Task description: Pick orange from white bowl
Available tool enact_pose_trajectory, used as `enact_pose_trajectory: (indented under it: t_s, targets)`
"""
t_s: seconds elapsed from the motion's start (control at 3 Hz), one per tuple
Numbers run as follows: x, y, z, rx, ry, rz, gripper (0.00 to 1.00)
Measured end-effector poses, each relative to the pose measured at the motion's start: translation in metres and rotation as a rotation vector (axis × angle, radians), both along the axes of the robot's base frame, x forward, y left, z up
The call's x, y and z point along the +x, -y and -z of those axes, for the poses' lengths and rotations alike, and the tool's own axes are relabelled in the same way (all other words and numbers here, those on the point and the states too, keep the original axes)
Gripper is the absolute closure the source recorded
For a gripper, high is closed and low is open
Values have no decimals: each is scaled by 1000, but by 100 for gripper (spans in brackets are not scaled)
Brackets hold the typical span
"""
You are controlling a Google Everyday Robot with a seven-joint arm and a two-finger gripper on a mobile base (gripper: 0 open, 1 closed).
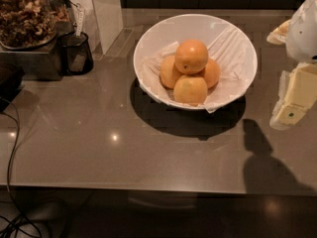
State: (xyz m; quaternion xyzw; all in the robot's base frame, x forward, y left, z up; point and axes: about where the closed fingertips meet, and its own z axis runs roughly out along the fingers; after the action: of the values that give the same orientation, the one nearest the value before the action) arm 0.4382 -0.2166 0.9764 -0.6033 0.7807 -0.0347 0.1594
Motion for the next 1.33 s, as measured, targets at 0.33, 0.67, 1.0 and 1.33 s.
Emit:
enact_pose_trajectory:
  t_s: [0.33,0.67,1.0,1.33]
  targets:
    - [0,0,0,0,0,0,0]
    - [7,-4,-5,10,18,-29,0]
    - [31,-19,-20,45,60,-91,0]
    - [65,-35,-42,86,107,-148,0]
